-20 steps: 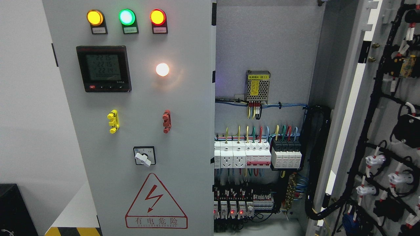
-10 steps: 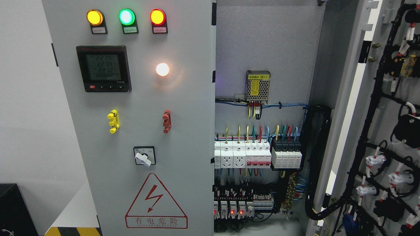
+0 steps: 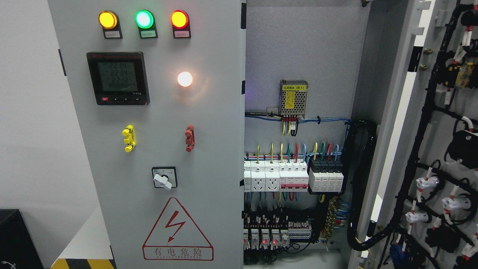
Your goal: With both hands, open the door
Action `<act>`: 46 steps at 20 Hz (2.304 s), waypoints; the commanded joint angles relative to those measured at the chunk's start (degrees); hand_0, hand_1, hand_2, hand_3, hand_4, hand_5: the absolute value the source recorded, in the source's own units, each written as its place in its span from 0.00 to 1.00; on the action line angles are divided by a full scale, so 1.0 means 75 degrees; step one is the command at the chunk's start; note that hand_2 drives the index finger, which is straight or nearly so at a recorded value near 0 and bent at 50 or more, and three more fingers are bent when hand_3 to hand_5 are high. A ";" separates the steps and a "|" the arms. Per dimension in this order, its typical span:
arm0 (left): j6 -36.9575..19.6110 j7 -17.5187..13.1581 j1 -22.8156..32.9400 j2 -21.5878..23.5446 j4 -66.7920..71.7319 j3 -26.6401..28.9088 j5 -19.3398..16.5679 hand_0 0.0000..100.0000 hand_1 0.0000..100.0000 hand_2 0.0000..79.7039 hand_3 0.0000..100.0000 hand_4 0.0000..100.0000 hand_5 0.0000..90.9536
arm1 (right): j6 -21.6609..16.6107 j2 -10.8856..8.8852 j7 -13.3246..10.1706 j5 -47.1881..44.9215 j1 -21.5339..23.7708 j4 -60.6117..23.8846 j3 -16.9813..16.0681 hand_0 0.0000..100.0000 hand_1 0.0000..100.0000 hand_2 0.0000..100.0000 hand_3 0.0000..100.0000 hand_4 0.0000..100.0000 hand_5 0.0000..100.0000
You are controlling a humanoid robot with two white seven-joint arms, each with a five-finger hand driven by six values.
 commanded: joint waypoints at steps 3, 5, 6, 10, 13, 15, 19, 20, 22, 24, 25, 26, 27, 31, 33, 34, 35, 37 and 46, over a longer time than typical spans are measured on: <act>-0.0004 -0.0041 -0.0121 -0.0266 0.0003 -0.0516 -0.0004 0.00 0.00 0.00 0.00 0.00 0.00 | -0.0065 -0.0023 -0.0030 -0.0160 -0.1275 -0.2357 0.1155 0.00 0.00 0.00 0.00 0.00 0.00; -0.0028 -0.0041 -0.0133 -0.0266 -0.0008 -0.0516 -0.0004 0.00 0.00 0.00 0.00 0.00 0.00 | 0.0030 -0.0034 -0.0030 -0.0171 -0.1510 -0.2533 0.1167 0.00 0.00 0.00 0.00 0.00 0.00; -0.0028 -0.0041 -0.0179 -0.0266 0.0003 -0.0516 -0.0004 0.00 0.00 0.00 0.00 0.00 0.00 | 0.0065 -0.0057 -0.0018 -0.0230 -0.1685 -0.2522 0.1167 0.00 0.00 0.00 0.00 0.00 0.00; -0.0016 0.0041 -0.0273 -0.0255 0.0015 -0.0504 0.0008 0.00 0.00 0.00 0.00 0.00 0.00 | 0.1139 0.0013 -0.0018 -0.1411 -0.2821 -0.2475 0.1132 0.00 0.00 0.00 0.00 0.00 0.00; -0.0016 0.0076 -0.0320 -0.0255 0.0038 -0.0504 0.0020 0.00 0.00 0.00 0.00 0.00 0.00 | 0.2066 0.0036 -0.0018 -0.1625 -0.3372 -0.2347 0.1039 0.00 0.00 0.00 0.00 0.00 0.00; -0.0016 0.0344 -0.0344 -0.0266 0.0073 -0.0469 0.0020 0.00 0.00 0.00 0.00 0.00 0.00 | 0.2453 0.0094 -0.0018 -0.1625 -0.3817 -0.2078 0.0945 0.00 0.00 0.00 0.00 0.00 0.00; -0.0016 0.0452 -0.0402 -0.0266 0.0097 -0.0481 0.0020 0.00 0.00 0.00 0.00 0.00 0.00 | 0.3123 0.0142 -0.0018 -0.1625 -0.4498 -0.1691 0.0722 0.00 0.00 0.00 0.00 0.00 0.00; -0.0016 0.0440 -0.0402 -0.0266 0.0097 -0.0481 0.0020 0.00 0.00 0.00 0.00 0.00 0.00 | 0.3170 0.0142 -0.0018 -0.1625 -0.4685 -0.1504 0.0710 0.00 0.00 0.00 0.00 0.00 0.00; -0.0004 0.0440 -0.0414 -0.0266 0.0085 -0.0493 0.0008 0.00 0.00 0.00 0.00 0.00 0.00 | 0.3170 0.0142 -0.0018 -0.1625 -0.5095 -0.1129 0.0547 0.00 0.00 0.00 0.00 0.00 0.00; -0.0016 0.0440 -0.0414 -0.0278 0.0050 -0.0504 0.0008 0.00 0.00 0.00 0.00 0.00 0.00 | 0.3170 0.0118 -0.0007 -0.1636 -0.5493 -0.0614 0.0243 0.00 0.00 0.00 0.00 0.00 0.00; -0.0016 0.0440 -0.0414 -0.0313 0.0039 -0.0504 0.0008 0.00 0.00 0.00 0.00 0.00 0.00 | 0.3182 0.0118 -0.0007 -0.1718 -0.5693 -0.0368 0.0195 0.00 0.00 0.00 0.00 0.00 0.00; -0.0016 0.0440 -0.0403 -0.0325 0.0038 -0.0504 0.0008 0.00 0.00 0.00 0.00 0.00 0.00 | 0.3182 0.0118 0.0005 -0.1858 -0.5869 -0.0145 0.0194 0.00 0.00 0.00 0.00 0.00 0.00; -0.0016 0.0440 -0.0402 -0.0325 0.0027 -0.0504 0.0008 0.00 0.00 0.00 0.00 0.00 0.00 | 0.3205 0.0118 0.0017 -0.2021 -0.6033 0.0043 0.0183 0.00 0.00 0.00 0.00 0.00 0.00; -0.0016 0.0440 -0.0414 -0.0442 0.0015 -0.0516 -0.0004 0.00 0.00 0.00 0.00 0.00 0.00 | 0.3323 0.0036 0.0181 -0.2421 -0.6432 0.0630 0.0066 0.00 0.00 0.00 0.00 0.00 0.00; -0.0016 0.0440 -0.0449 -0.0547 0.0003 -0.0505 0.0008 0.00 0.00 0.00 0.00 0.00 0.00 | 0.3323 0.0036 0.0181 -0.2445 -0.6619 0.0887 -0.0004 0.00 0.00 0.00 0.00 0.00 0.00; -0.0016 0.0440 -0.0449 -0.0629 0.0015 -0.0516 -0.0004 0.00 0.00 0.00 0.00 0.00 0.00 | 0.3334 0.0024 0.0181 -0.2445 -0.6690 0.0993 -0.0028 0.00 0.00 0.00 0.00 0.00 0.00; -0.0016 0.0440 -0.0461 -0.0664 0.0003 -0.0505 -0.0004 0.00 0.00 0.00 0.00 0.00 0.00 | 0.3346 0.0024 0.0181 -0.2445 -0.6772 0.1063 -0.0028 0.00 0.00 0.00 0.00 0.00 0.00; -0.0016 0.0440 -0.0484 -0.0665 0.0015 -0.0493 0.0008 0.00 0.00 0.00 0.00 0.00 0.00 | 0.3346 0.0013 0.0204 -0.2538 -0.6948 0.1227 -0.0028 0.00 0.00 0.00 0.00 0.00 0.00; -0.0028 0.0440 -0.0496 -0.0665 0.0003 -0.0516 -0.0004 0.00 0.00 0.00 0.00 0.00 0.00 | 0.3556 -0.0491 0.0732 -0.3405 -0.7218 0.1486 0.0019 0.00 0.00 0.00 0.00 0.00 0.00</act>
